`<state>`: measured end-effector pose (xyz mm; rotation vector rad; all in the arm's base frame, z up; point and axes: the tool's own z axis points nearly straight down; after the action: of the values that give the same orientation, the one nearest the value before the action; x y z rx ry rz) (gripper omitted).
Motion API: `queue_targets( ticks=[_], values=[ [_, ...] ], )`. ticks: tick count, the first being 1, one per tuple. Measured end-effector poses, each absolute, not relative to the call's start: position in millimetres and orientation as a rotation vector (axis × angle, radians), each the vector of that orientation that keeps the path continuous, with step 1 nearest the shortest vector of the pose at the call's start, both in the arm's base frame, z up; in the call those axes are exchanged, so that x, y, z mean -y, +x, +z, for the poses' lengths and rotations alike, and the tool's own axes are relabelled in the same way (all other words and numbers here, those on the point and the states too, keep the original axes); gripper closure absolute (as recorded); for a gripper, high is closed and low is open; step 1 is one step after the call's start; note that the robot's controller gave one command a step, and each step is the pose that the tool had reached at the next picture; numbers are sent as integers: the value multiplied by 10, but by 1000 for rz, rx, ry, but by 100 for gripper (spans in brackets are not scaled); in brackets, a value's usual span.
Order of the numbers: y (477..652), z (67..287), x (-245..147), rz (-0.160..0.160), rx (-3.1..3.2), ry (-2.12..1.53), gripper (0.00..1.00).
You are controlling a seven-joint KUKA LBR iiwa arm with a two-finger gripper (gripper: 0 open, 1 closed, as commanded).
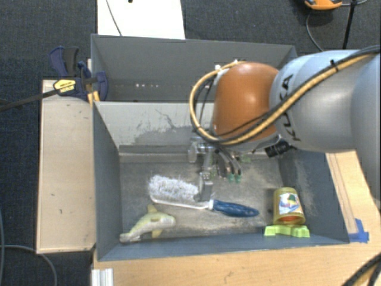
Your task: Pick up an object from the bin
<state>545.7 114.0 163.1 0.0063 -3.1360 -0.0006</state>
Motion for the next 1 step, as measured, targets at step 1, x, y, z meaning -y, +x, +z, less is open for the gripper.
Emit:
queue_targets(
  ticks=[1],
  values=[
    [5472, 1677, -1134, -2, 3144, 2, 0]
  ],
)
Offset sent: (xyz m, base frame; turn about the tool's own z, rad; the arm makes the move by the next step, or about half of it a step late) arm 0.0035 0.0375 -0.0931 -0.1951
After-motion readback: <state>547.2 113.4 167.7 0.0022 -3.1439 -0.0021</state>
